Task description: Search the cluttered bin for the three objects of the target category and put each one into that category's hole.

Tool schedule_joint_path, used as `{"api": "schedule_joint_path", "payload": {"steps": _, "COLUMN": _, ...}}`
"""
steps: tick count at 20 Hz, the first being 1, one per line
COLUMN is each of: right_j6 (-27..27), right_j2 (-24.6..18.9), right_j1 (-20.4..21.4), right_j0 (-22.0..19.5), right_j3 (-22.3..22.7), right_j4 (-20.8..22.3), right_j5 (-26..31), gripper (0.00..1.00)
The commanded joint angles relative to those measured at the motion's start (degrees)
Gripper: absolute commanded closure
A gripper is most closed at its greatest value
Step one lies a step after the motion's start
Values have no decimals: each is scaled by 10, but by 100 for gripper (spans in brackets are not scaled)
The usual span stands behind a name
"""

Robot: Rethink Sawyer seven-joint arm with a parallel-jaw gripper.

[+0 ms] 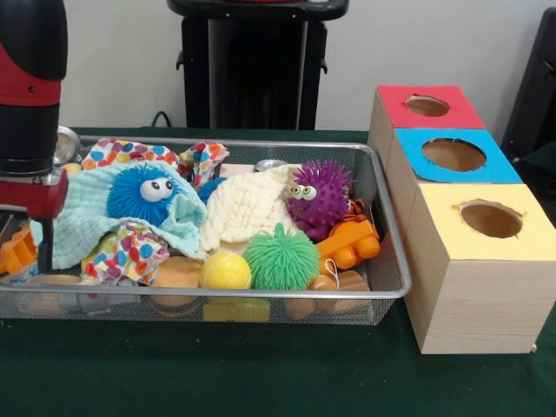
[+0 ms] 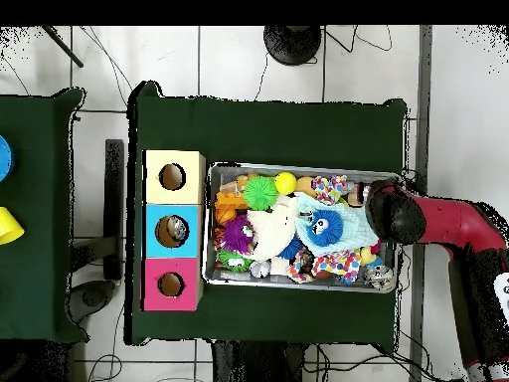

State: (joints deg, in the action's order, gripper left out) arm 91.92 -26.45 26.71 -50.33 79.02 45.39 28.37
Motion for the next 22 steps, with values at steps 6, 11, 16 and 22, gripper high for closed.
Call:
{"api": "schedule_joint_path", "payload": {"steps": 6, "right_j6": -17, "right_j2": 36, "right_j1": 7, "right_j0": 29, "right_j3": 62, "right_j4": 47, "right_j5": -41, "gripper": 0}}
{"api": "schedule_joint_path", "payload": {"steps": 11, "right_j6": -16, "right_j2": 40, "right_j1": 2, "right_j0": 35, "right_j3": 49, "right_j4": 36, "right_j5": -35, "gripper": 0}}
{"api": "schedule_joint_path", "payload": {"steps": 16, "right_j6": -7, "right_j2": 40, "right_j1": -18, "right_j0": 31, "right_j3": 41, "right_j4": 27, "right_j5": -44, "gripper": 0}}
{"api": "schedule_joint_path", "payload": {"steps": 22, "right_j6": -15, "right_j2": 35, "right_j1": -13, "right_j0": 31, "right_j3": 45, "right_j4": 19, "right_j5": -37, "gripper": 0}}
